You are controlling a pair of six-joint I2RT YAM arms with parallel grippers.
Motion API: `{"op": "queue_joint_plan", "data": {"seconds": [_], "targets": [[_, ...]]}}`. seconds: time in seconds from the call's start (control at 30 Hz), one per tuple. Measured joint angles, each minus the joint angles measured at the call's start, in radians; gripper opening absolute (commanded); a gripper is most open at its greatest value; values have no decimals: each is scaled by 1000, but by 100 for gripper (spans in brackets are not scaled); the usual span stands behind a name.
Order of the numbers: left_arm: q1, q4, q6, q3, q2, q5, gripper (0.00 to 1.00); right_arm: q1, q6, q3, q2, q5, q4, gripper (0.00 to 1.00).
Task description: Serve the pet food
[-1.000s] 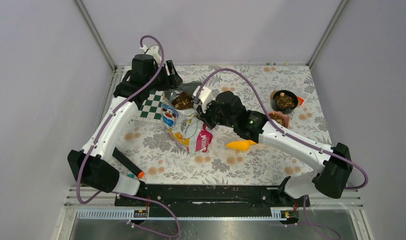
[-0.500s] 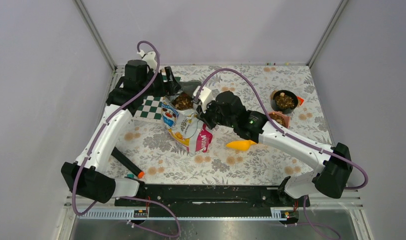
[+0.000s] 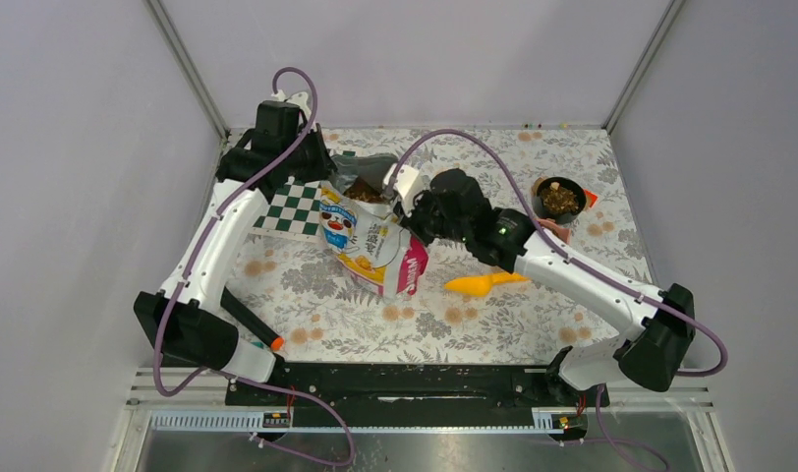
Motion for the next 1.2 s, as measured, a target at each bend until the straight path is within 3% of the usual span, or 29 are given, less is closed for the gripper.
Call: {"op": "queue_joint_plan", "data": {"seconds": [0.23, 0.47, 0.5, 0.57, 0.67, 0.73, 0.83, 0.97, 1.2], "targets": [[-16, -49, -120, 6, -42, -77, 0, -155, -71, 53, -32, -54, -62, 0], [-27, 93, -261, -231, -251, -96, 0, -195, -201, 32, -98, -116, -44, 0], [-27, 120, -277, -265, -276, -96, 5, -196, -208, 18, -103, -122, -33, 0], [-27, 162, -296, -327, -320, -93, 28, -197, -208, -35, -121, -136, 6, 18], [-11, 268, -293, -384, -370, -95, 54, -209, -183, -130, -148, -123, 13, 72], [6, 339, -267, -389, -394, -84, 65, -232, -153, -144, -167, -111, 11, 89], [14, 382, -195, -351, -378, -49, 70, -247, -118, -143, -208, -111, 25, 97], [14, 380, -64, -240, -277, 29, 73, -254, -90, -108, -218, -124, 8, 97], [77, 383, 80, -246, -257, 158, 75, -335, -15, -37, -152, -159, -41, 98]]}}
